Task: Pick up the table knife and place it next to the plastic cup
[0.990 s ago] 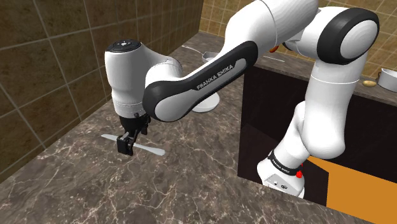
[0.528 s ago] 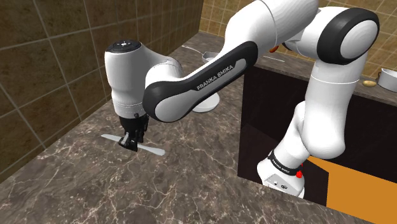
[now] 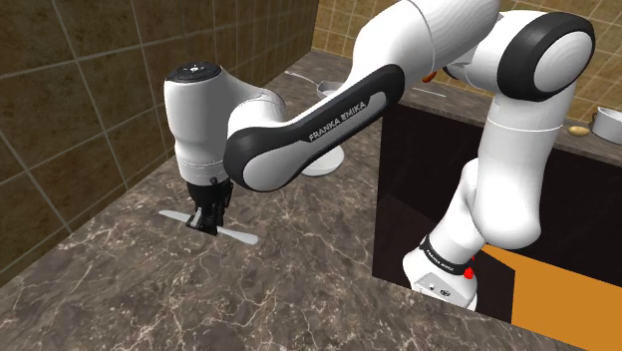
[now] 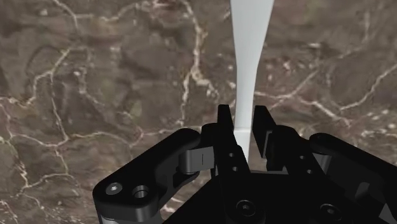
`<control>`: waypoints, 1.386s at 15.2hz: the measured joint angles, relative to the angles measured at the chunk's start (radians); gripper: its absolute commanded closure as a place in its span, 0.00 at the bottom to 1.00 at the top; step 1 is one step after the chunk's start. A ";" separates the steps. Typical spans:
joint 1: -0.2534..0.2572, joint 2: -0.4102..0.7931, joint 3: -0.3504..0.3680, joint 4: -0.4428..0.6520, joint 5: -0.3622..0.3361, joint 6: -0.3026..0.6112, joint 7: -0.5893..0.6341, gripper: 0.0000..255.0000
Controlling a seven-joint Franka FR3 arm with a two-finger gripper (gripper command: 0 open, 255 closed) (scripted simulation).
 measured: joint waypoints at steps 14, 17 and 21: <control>-0.011 -0.073 0.015 0.083 0.044 -0.150 -0.032 1.00; -0.014 -0.090 0.017 0.103 0.053 -0.185 -0.040 1.00; -0.014 -0.103 0.020 0.137 0.061 -0.231 -0.046 1.00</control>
